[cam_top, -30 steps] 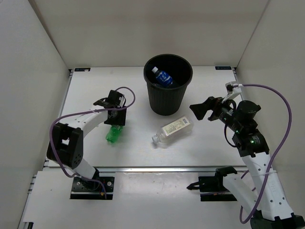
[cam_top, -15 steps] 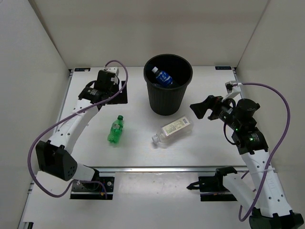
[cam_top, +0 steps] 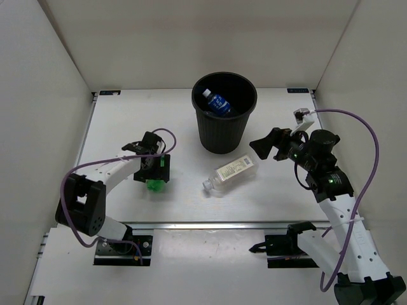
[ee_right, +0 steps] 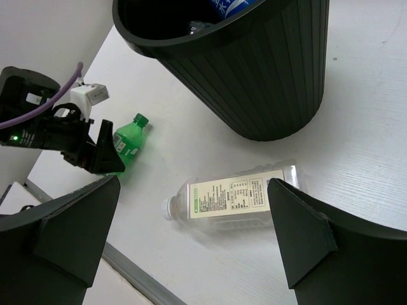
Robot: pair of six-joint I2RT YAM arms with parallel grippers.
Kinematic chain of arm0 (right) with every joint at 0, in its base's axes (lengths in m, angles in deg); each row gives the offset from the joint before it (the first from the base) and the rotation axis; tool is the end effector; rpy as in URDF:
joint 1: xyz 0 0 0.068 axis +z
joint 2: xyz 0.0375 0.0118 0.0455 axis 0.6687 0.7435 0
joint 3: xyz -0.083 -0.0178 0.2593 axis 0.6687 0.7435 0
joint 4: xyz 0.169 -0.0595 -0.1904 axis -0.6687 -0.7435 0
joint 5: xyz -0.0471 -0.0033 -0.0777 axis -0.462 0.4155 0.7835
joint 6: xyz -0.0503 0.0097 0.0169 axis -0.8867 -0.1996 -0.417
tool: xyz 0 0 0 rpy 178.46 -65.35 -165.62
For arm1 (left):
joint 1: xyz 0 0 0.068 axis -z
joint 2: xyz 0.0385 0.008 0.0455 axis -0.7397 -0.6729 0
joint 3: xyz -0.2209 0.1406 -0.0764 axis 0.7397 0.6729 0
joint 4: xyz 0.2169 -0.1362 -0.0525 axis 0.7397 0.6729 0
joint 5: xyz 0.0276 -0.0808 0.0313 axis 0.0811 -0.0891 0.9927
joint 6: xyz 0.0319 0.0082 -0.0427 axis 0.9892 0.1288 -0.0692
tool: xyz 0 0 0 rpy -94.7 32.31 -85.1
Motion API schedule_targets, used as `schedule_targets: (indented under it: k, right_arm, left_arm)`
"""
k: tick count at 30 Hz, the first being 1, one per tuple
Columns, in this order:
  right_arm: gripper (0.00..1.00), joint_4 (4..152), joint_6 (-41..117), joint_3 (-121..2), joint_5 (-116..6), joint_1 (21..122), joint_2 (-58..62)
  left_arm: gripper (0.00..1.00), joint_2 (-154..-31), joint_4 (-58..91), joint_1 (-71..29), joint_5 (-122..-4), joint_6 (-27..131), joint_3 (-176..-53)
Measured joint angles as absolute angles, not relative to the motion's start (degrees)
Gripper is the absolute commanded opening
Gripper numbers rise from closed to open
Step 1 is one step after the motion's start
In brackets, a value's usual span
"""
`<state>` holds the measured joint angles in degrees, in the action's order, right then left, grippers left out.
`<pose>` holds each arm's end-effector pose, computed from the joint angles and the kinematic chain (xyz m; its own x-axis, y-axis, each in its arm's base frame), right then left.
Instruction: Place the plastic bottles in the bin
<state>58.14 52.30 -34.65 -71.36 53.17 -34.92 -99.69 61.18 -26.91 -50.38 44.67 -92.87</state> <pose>0.1644 0.0470 0.3606 -0.4207 0.2538 -0.8710 -0.4357 0.7856 0.4393 0.2388 -0.0878 0.1883 -0.9623 0.0252 -0.2710 0.0292 0.9995 -0.0104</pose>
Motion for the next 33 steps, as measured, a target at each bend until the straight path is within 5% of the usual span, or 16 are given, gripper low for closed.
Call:
schedule_targets:
  k: [3,6,9,11,23,27,31,33]
  right_arm:
    - [0.99,58.2,52.4,-34.4,-71.3,53.6,-34.9]
    - [0.99,58.2,52.4,-34.4,-71.3,53.6,-34.9]
    - [0.99,58.0,52.4,-34.4,-71.3,53.5,-34.9]
    - [0.99,57.6,52.4,-34.4,-71.3,53.3,-35.0]
    - [0.99,53.0,50.9,-32.6,-67.9,51.4,-35.6]
    - [0.99,52.1,52.6,-28.2,-64.7,52.1,-36.1]
    - [0.99,52.3,55.7,-23.4,-63.5,53.6,-35.4]
    - [0.99,52.2,57.4,-22.7,-61.7,55.4,-34.1]
  left_arm:
    - [0.87,-100.8,59.1,-26.9,-50.9,44.1,-92.6]
    - [0.51,-102.2,57.6,-26.5,-50.5,43.4,-93.1]
    - [0.37,-103.7,57.9,-25.8,-50.0,43.7,-96.0]
    - [0.37,-103.8,58.8,-25.1,-49.6,43.8,-98.6]
    - [0.45,-101.0,59.6,-17.4,-48.1,43.3,-140.5]
    - [0.61,-107.7,56.3,-13.3,-49.4,43.5,-154.6]
    - [0.99,-119.5,55.8,-12.6,-51.0,43.8,-168.0]
    - [0.99,-125.0,56.6,-12.4,-51.5,43.9,-172.2]
